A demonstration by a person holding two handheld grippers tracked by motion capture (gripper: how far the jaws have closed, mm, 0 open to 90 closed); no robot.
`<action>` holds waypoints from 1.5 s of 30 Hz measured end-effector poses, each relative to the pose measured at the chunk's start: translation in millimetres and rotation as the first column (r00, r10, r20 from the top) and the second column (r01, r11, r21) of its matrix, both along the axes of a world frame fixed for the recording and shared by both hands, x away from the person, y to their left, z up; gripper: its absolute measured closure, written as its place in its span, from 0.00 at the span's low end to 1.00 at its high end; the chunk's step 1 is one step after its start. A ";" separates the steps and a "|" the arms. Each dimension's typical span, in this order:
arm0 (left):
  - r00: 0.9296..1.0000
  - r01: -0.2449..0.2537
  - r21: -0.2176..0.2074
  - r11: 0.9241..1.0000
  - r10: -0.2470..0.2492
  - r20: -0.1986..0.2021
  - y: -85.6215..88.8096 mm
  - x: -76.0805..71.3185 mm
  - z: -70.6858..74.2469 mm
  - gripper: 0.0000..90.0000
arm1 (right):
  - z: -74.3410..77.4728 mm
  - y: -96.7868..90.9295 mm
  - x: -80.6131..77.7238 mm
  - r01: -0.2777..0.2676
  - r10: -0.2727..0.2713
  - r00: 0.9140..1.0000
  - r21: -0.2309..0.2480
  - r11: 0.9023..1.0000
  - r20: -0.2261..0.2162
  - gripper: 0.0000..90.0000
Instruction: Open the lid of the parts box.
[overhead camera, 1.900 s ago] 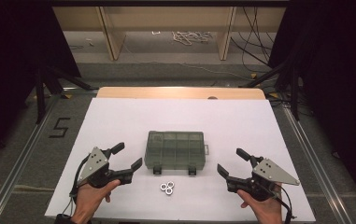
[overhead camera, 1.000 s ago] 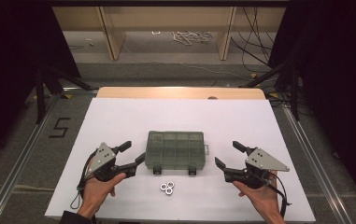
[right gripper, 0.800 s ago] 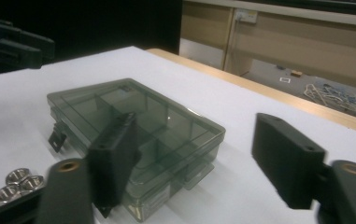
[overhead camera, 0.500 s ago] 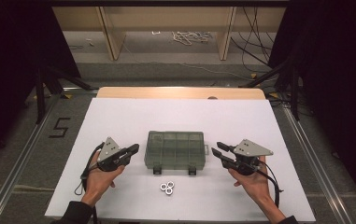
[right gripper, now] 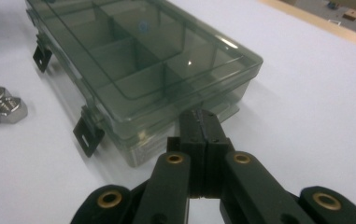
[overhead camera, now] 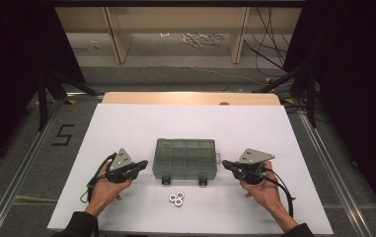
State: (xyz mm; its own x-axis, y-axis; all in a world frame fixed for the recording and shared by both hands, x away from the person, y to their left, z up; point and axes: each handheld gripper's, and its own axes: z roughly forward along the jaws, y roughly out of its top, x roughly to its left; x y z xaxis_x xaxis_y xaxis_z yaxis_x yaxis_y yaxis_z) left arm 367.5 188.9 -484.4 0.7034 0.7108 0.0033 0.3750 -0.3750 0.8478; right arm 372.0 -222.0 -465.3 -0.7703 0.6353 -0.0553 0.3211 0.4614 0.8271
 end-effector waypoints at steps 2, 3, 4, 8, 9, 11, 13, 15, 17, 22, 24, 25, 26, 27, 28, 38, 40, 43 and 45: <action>1.000 0.024 0.027 0.999 -0.024 0.001 0.9 0.6 0.7 1.00 | -2.2 1.3 0.1 -0.004 0.004 1.000 -0.012 1.000 -0.005 1.00; 1.000 0.021 0.011 1.000 -0.021 -0.004 -0.2 0.6 0.0 1.00 | -3.2 2.0 0.2 -0.011 0.011 1.000 -0.020 1.000 -0.010 1.00; 1.000 0.017 0.004 1.000 -0.017 -0.013 -0.9 0.1 -0.5 1.00 | -3.9 2.6 0.2 -0.011 0.011 1.000 -0.028 1.000 -0.011 1.00; 1.000 0.023 0.009 1.000 -0.023 -0.016 -2.6 -0.3 -0.3 1.00 | -7.6 5.7 0.5 -0.030 0.029 0.999 -0.058 0.998 -0.023 1.00; 0.999 0.025 0.005 1.000 -0.025 -0.022 -3.3 -0.8 -0.6 1.00 | -8.7 6.9 0.2 -0.032 0.030 0.999 -0.064 0.997 -0.033 1.00; 0.999 0.034 0.008 0.999 -0.034 -0.030 -4.4 -1.5 -0.6 1.00 | -10.5 9.0 0.4 -0.045 0.043 0.998 -0.079 0.996 -0.036 1.00; 0.998 0.047 0.010 0.999 -0.047 -0.031 -5.2 -0.9 -0.6 1.00 | -11.6 10.9 0.2 -0.055 0.052 0.998 -0.090 0.994 -0.038 1.00; 0.998 0.056 0.007 0.998 -0.055 -0.026 -6.0 -1.0 -0.6 1.00 | -12.5 12.2 0.4 -0.065 0.061 0.997 -0.093 0.994 -0.038 1.00; 0.998 0.055 0.007 0.998 -0.055 -0.036 -6.6 -1.5 -0.3 1.00 | -12.3 12.8 0.1 -0.067 0.064 0.997 -0.095 0.993 -0.043 1.00; 0.997 0.067 0.012 0.998 -0.067 -0.033 -9.6 -2.4 -1.6 1.00 | -11.9 13.3 0.3 -0.076 0.071 0.996 -0.094 0.993 -0.048 1.00; 0.996 0.076 0.009 0.997 -0.075 -0.042 -10.3 -2.4 -1.5 1.00 | -12.3 13.8 0.5 -0.083 0.079 0.996 -0.097 0.992 -0.046 1.00; 0.996 0.078 0.012 0.997 -0.077 -0.044 -10.5 -2.4 -1.2 1.00 | -12.6 14.2 0.7 -0.084 0.080 0.996 -0.098 0.992 -0.038 1.00; 0.996 0.079 0.030 0.996 -0.078 -0.045 -10.3 -2.9 -0.4 1.00 | -12.2 14.8 0.1 -0.082 0.079 0.996 -0.098 0.992 -0.042 1.00; 0.996 0.079 0.012 0.997 -0.078 -0.040 -11.9 -3.1 -1.1 1.00 | -11.9 15.3 0.0 -0.085 0.081 0.996 -0.095 0.992 -0.041 1.00; 0.995 0.089 0.024 0.996 -0.088 -0.044 -11.9 -3.3 -0.3 1.00 | -11.6 15.7 0.3 -0.088 0.085 0.996 -0.096 0.991 -0.033 1.00; 0.996 0.088 0.016 0.996 -0.087 -0.008 -13.7 -3.4 6.6 1.00 | -4.9 18.8 2.3 -0.094 0.094 0.996 -0.070 0.993 -0.001 1.00; 0.998 0.069 -0.010 0.998 -0.069 0.006 -15.9 -4.0 8.0 1.00 | -3.5 19.3 3.4 -0.097 0.098 0.995 -0.056 0.994 0.003 1.00; 0.997 0.072 -0.016 0.997 -0.071 0.017 -16.5 -3.9 10.5 1.00 | -1.3 19.8 4.6 -0.095 0.096 0.995 -0.044 0.995 0.015 1.00; 0.997 0.071 -0.023 0.997 -0.071 0.017 -16.5 -3.5 11.3 1.00 | 0.3 20.2 4.7 -0.092 0.092 0.996 -0.041 0.995 0.017 1.00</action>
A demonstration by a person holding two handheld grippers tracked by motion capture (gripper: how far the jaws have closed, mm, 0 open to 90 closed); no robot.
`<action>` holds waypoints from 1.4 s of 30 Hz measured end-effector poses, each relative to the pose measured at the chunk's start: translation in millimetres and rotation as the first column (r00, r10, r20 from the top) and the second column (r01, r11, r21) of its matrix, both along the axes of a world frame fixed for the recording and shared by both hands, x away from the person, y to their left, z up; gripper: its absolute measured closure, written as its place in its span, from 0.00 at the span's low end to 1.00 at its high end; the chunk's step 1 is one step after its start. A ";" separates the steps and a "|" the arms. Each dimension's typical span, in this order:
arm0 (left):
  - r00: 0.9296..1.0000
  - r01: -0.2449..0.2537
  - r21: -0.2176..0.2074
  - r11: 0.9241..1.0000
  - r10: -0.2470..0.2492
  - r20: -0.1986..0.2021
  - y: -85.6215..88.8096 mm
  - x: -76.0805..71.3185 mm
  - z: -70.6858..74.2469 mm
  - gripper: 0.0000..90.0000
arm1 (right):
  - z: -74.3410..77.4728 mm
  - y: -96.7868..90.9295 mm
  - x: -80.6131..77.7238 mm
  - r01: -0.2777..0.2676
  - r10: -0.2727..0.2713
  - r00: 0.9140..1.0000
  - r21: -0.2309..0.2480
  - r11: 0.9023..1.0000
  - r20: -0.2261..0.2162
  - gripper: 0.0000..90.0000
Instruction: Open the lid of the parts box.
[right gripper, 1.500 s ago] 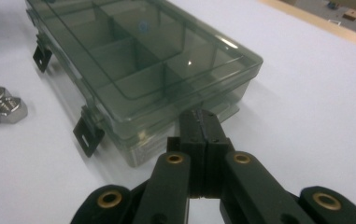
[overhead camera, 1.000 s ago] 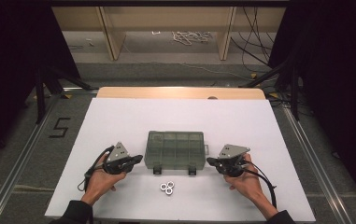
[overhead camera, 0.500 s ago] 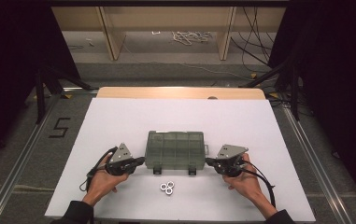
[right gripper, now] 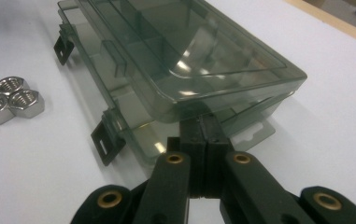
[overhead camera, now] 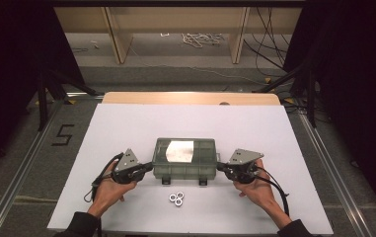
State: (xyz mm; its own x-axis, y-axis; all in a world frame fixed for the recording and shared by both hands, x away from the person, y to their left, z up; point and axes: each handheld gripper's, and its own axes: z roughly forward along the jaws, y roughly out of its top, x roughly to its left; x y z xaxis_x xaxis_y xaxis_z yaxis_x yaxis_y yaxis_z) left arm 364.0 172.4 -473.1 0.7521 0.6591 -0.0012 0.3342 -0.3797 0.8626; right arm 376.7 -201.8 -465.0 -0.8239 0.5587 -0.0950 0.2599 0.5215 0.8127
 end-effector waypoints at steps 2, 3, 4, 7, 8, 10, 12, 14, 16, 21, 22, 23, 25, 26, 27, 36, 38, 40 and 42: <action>1.000 0.006 -0.001 1.000 -0.006 0.002 0.2 0.7 0.8 1.00 | 0.4 0.9 0.2 -0.001 0.001 1.000 -0.004 1.000 0.005 1.00; 1.000 0.004 -0.004 1.000 -0.004 0.002 0.1 0.8 1.3 1.00 | 0.0 1.4 0.7 -0.001 0.001 1.000 0.001 1.000 0.013 1.00; 1.000 0.001 -0.001 1.000 -0.001 0.008 0.0 0.9 2.1 1.00 | -0.2 1.9 1.0 -0.002 0.002 1.000 0.003 1.000 0.012 1.00; 1.000 -0.002 -0.009 1.000 0.002 0.014 -0.8 2.0 4.3 1.00 | 1.3 3.3 1.8 -0.002 0.001 1.000 0.008 1.000 0.027 1.00; 1.000 -0.001 -0.017 1.000 0.002 0.016 -1.1 2.6 4.8 1.00 | 2.7 3.3 1.8 0.000 0.000 1.000 0.008 1.000 0.025 1.00; 0.999 -0.004 -0.007 1.000 0.004 0.033 -0.8 4.5 7.4 1.00 | 3.3 4.6 2.7 0.004 -0.005 0.999 0.019 1.000 0.044 1.00; 0.999 -0.014 -0.019 1.000 0.014 0.037 -1.6 6.1 9.1 1.00 | 4.4 5.3 3.5 0.008 -0.010 0.999 0.027 1.000 0.051 1.00; 0.998 -0.009 -0.011 1.000 0.009 0.056 -0.9 8.8 11.2 1.00 | 6.5 5.6 4.4 0.013 -0.015 0.998 0.031 0.999 0.062 1.00; 0.998 -0.015 -0.015 1.000 0.016 0.064 -0.5 10.8 12.4 1.00 | 7.2 7.2 6.0 0.008 -0.011 0.997 0.037 0.999 0.080 1.00; 0.997 -0.038 -0.027 0.999 0.040 0.072 -0.4 13.6 15.6 1.00 | 10.8 9.0 9.0 0.015 -0.020 0.994 0.046 0.999 0.108 1.00; 0.997 -0.043 -0.033 0.999 0.045 0.070 -0.7 13.9 16.4 1.00 | 11.6 9.0 9.6 0.016 -0.021 0.993 0.045 0.999 0.112 1.00; 0.996 -0.043 -0.031 0.999 0.045 0.074 -0.6 14.7 17.4 1.00 | 12.6 9.0 10.1 0.020 -0.026 0.993 0.047 0.999 0.119 1.00; 0.995 -0.036 -0.019 0.999 0.038 0.095 -0.5 17.3 19.1 1.00 | 14.6 9.3 11.5 0.023 -0.030 0.991 0.052 0.998 0.129 1.00; 0.995 -0.038 -0.020 0.999 0.040 0.095 -0.8 18.3 19.7 1.00 | 15.8 9.0 12.0 0.023 -0.029 0.991 0.051 0.998 0.129 1.00; 0.995 -0.056 -0.039 0.998 0.059 0.082 -2.3 18.2 19.6 1.00 | 16.4 9.1 13.1 0.027 -0.034 0.990 0.056 0.998 0.135 1.00; 0.993 -0.055 -0.052 0.997 0.060 0.102 -3.8 25.8 26.9 1.00 | 21.5 10.7 20.5 0.039 -0.051 0.984 0.075 0.996 0.169 1.00; 0.992 -0.060 -0.045 0.997 0.065 0.108 -4.1 26.4 28.0 1.00 | 22.4 10.3 21.7 0.043 -0.056 0.983 0.079 0.996 0.174 1.00; 0.992 -0.058 -0.042 0.997 0.062 0.114 -4.1 26.9 29.0 1.00 | 23.1 9.9 22.7 0.044 -0.058 0.983 0.080 0.996 0.175 1.00; 0.990 -0.057 -0.043 0.997 0.062 0.123 -4.4 27.1 30.4 1.00 | 23.3 9.8 23.5 0.047 -0.061 0.983 0.083 0.995 0.174 1.00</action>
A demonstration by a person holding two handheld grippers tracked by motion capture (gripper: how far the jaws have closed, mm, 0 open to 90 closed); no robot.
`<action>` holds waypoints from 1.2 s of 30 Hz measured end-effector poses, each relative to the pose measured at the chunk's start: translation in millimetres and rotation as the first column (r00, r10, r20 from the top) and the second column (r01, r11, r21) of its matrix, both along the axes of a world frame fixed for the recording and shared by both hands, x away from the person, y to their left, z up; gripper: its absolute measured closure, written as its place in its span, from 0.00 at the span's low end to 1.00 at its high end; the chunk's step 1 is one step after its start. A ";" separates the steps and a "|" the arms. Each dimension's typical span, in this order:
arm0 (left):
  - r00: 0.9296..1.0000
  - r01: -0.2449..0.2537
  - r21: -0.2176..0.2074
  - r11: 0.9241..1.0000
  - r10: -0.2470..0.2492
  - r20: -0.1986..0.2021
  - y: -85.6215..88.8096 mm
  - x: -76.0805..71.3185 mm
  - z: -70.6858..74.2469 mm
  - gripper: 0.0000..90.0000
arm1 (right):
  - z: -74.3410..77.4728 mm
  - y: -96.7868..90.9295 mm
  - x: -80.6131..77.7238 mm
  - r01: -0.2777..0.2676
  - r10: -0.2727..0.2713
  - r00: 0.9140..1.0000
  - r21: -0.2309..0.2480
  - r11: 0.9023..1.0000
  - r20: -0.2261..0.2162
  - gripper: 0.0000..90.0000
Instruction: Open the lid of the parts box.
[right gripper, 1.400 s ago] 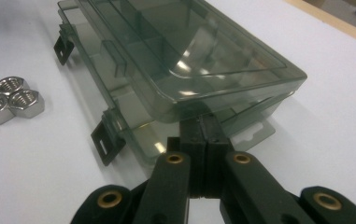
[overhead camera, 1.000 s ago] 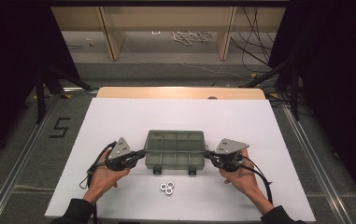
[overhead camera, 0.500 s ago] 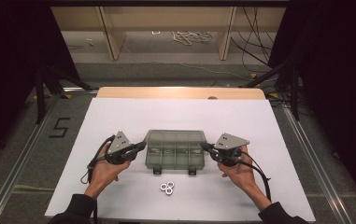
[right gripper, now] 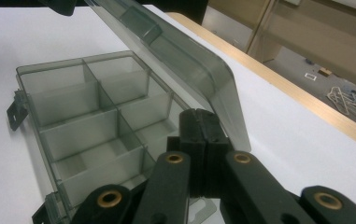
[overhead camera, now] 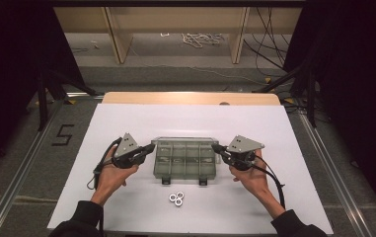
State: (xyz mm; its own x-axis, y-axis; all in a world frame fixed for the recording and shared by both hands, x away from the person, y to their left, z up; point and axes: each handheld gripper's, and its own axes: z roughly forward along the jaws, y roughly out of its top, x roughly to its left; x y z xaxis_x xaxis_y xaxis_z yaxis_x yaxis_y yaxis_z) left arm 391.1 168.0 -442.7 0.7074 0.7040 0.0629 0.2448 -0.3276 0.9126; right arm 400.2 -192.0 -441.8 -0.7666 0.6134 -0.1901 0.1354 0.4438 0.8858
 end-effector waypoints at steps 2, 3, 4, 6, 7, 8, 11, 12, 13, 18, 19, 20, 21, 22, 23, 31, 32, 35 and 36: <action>1.000 0.003 -0.004 1.000 -0.003 0.002 -0.6 -0.3 1.2 1.00 | -0.2 0.1 0.4 0.002 -0.002 1.000 0.001 1.000 0.000 1.00; 1.000 0.007 -0.001 1.000 -0.007 0.006 -0.8 -0.5 1.6 1.00 | 0.0 0.0 0.3 0.001 -0.001 1.000 -0.002 1.000 -0.003 1.00; 1.000 0.010 0.005 1.000 -0.010 0.011 -0.8 -0.4 1.9 1.00 | 0.0 0.0 0.3 0.001 -0.001 1.000 0.000 1.000 -0.004 1.00; 1.000 0.011 0.003 1.000 -0.011 0.009 -1.0 -0.3 1.6 1.00 | 0.0 -0.3 0.3 0.000 0.000 1.000 0.001 1.000 -0.006 1.00; 1.000 0.008 0.006 1.000 -0.008 0.009 -0.8 -0.5 1.8 1.00 | -0.2 -0.1 0.3 0.000 0.000 1.000 0.004 1.000 -0.003 1.00; 1.000 0.009 0.006 1.000 -0.009 0.010 -0.4 -0.5 1.9 1.00 | -0.1 -0.1 0.4 0.000 0.000 1.000 0.004 1.000 -0.005 1.00; 1.000 0.001 -0.001 1.000 -0.001 0.005 -0.4 -1.0 2.0 1.00 | -0.8 0.0 0.3 -0.005 0.005 1.000 0.007 1.000 -0.015 1.00; 1.000 0.007 0.003 1.000 -0.007 0.005 -0.6 -0.9 1.7 1.00 | -1.2 -0.1 0.3 -0.006 0.006 1.000 0.004 1.000 -0.017 1.00; 1.000 0.002 -0.005 1.000 -0.002 -0.004 -1.4 -1.7 1.3 1.00 | -1.3 -0.3 0.3 -0.008 0.008 1.000 0.001 1.000 -0.018 1.00; 1.000 0.008 0.002 1.000 -0.008 0.007 -2.2 -2.3 2.5 1.00 | 0.0 -2.3 0.6 -0.010 0.011 1.000 0.011 1.000 -0.027 0.99; 1.000 0.018 0.009 1.000 -0.018 0.013 -2.1 -2.0 2.7 1.00 | -0.1 -2.6 0.7 -0.012 0.012 0.999 0.008 1.000 -0.032 0.98; 1.000 0.018 0.009 1.000 -0.018 0.013 -2.4 -2.2 2.7 1.00 | -0.1 -3.1 0.8 -0.017 0.017 0.999 0.004 1.000 -0.041 0.98; 1.000 0.015 0.003 1.000 -0.015 0.009 -2.9 -2.6 2.5 1.00 | -0.9 -2.6 1.0 -0.017 0.017 0.999 0.002 1.000 -0.040 0.97; 1.000 0.013 0.005 1.000 -0.014 0.009 -3.1 -2.7 2.4 1.00 | -1.3 -2.5 0.7 -0.022 0.022 0.998 0.000 1.000 -0.051 0.95; 1.000 0.016 0.011 1.000 -0.016 0.011 -3.0 -2.7 2.6 1.00 | -1.5 -2.4 0.2 -0.031 0.030 0.998 -0.003 1.000 -0.064 0.94; 1.000 0.021 0.013 1.000 -0.021 0.011 -4.0 -3.6 2.6 1.00 | -0.4 -6.3 -8.4 -0.039 0.038 0.989 -0.010 0.999 -0.146 0.55; 1.000 0.023 0.016 1.000 -0.023 0.014 -4.2 -3.5 2.9 1.00 | -0.1 -7.4 -7.1 -0.021 0.021 0.991 -0.005 1.000 -0.134 0.50; 0.999 0.026 0.022 0.999 -0.026 0.031 -4.9 -3.1 3.1 1.00 | 0.0 -9.5 -3.4 0.032 -0.032 0.992 0.001 0.999 -0.119 0.37; 0.999 0.032 0.030 0.999 -0.033 0.036 -4.8 -2.7 3.4 1.00 | -0.1 -10.0 -1.7 0.053 -0.052 0.992 0.004 0.999 -0.117 0.33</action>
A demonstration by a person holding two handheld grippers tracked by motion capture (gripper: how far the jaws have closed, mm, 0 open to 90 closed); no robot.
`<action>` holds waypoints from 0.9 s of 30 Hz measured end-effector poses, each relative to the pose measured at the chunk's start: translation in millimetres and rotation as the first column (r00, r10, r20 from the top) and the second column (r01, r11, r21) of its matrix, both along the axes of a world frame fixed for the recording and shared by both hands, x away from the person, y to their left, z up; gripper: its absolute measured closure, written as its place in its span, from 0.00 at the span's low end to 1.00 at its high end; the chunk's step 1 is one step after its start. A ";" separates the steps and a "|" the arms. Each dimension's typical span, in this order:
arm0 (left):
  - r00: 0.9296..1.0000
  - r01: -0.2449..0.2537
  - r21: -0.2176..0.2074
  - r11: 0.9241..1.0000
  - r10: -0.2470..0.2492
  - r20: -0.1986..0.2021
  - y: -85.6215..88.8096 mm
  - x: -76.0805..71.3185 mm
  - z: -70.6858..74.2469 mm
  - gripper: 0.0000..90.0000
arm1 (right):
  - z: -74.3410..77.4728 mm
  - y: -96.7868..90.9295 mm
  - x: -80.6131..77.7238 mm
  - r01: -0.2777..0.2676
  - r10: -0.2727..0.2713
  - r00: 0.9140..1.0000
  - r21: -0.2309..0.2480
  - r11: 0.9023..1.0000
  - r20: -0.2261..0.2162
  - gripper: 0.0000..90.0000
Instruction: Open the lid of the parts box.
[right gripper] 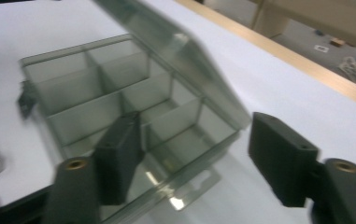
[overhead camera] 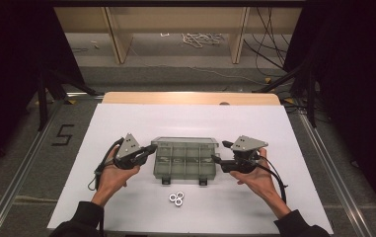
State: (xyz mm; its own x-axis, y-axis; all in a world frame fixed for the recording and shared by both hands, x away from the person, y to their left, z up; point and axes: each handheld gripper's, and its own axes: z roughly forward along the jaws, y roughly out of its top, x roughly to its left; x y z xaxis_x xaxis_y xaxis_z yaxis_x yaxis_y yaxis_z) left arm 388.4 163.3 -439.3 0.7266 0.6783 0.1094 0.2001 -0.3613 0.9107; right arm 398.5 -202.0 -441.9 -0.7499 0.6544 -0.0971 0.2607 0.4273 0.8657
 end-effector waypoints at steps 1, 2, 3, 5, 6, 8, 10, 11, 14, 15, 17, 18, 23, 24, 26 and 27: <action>1.000 0.000 -0.001 1.000 0.000 -0.001 -0.2 -0.1 0.0 1.00 | 0.2 -0.7 1.6 0.012 -0.012 1.000 -0.002 1.000 0.005 0.31; 1.000 0.000 -0.001 1.000 0.000 0.000 -0.3 -0.1 0.2 1.00 | -0.4 -0.7 4.2 0.010 -0.010 1.000 -0.004 1.000 0.019 0.31; 1.000 0.001 0.000 1.000 -0.001 0.000 -0.2 -0.2 0.2 1.00 | -1.2 0.1 6.6 0.009 -0.009 1.000 -0.001 1.000 0.029 0.31; 1.000 -0.001 -0.005 1.000 0.001 -0.001 -0.2 -0.4 0.2 1.00 | -1.5 2.1 10.4 0.001 -0.001 1.000 -0.008 1.000 0.020 0.30; 1.000 -0.006 -0.012 1.000 0.006 -0.005 -0.4 -0.8 0.0 1.00 | -2.3 3.6 12.1 -0.004 0.004 0.999 -0.004 1.000 0.037 0.30; 1.000 0.001 -0.002 1.000 -0.001 0.001 0.0 0.0 0.1 1.00 | -2.0 6.4 15.2 -0.013 0.015 0.999 -0.029 1.000 0.051 0.30; 1.000 0.002 -0.001 1.000 -0.002 -0.002 -0.2 -0.4 0.1 1.00 | -1.6 8.6 19.3 -0.012 0.014 0.998 -0.029 1.000 0.054 0.32; 1.000 0.001 -0.005 1.000 -0.001 -0.001 -0.4 -0.5 0.2 1.00 | -1.5 9.2 21.9 -0.019 0.020 0.998 -0.028 0.999 0.059 0.34; 1.000 0.002 -0.003 1.000 -0.002 0.001 -0.2 -0.2 0.2 1.00 | -1.3 10.9 27.0 -0.035 0.038 0.998 -0.044 0.998 0.055 0.42; 1.000 0.002 -0.004 1.000 -0.002 -0.001 -0.2 -0.4 0.1 1.00 | -1.7 11.0 28.5 -0.032 0.035 0.998 -0.047 0.998 0.061 0.45; 1.000 -0.004 -0.012 1.000 0.004 -0.004 -0.4 -0.8 0.0 1.00 | -2.3 10.8 31.2 -0.046 0.050 0.997 -0.056 0.997 0.059 0.51; 1.000 -0.004 -0.011 1.000 0.004 -0.003 -0.3 -0.7 0.1 1.00 | -2.7 10.5 32.2 -0.044 0.047 0.997 -0.059 0.997 0.065 0.53; 1.000 -0.005 -0.016 1.000 0.005 -0.008 -0.1 -0.6 -0.3 1.00 | -1.0 10.7 31.4 -0.061 0.064 0.995 -0.049 0.997 0.075 0.68; 1.000 -0.006 -0.031 1.000 0.005 -0.017 -0.3 -0.8 -0.7 1.00 | -0.7 11.0 31.0 -0.060 0.064 0.995 -0.051 0.997 0.078 0.70; 1.000 -0.003 -0.028 1.000 0.002 -0.023 -0.6 -1.5 -0.8 0.99 | 0.2 11.1 30.3 -0.052 0.057 0.995 -0.068 0.996 0.083 0.72; 0.999 -0.007 -0.032 0.999 0.006 -0.032 -0.8 -1.7 -1.1 0.98 | 0.2 11.4 30.5 -0.049 0.055 0.995 -0.067 0.997 0.088 0.73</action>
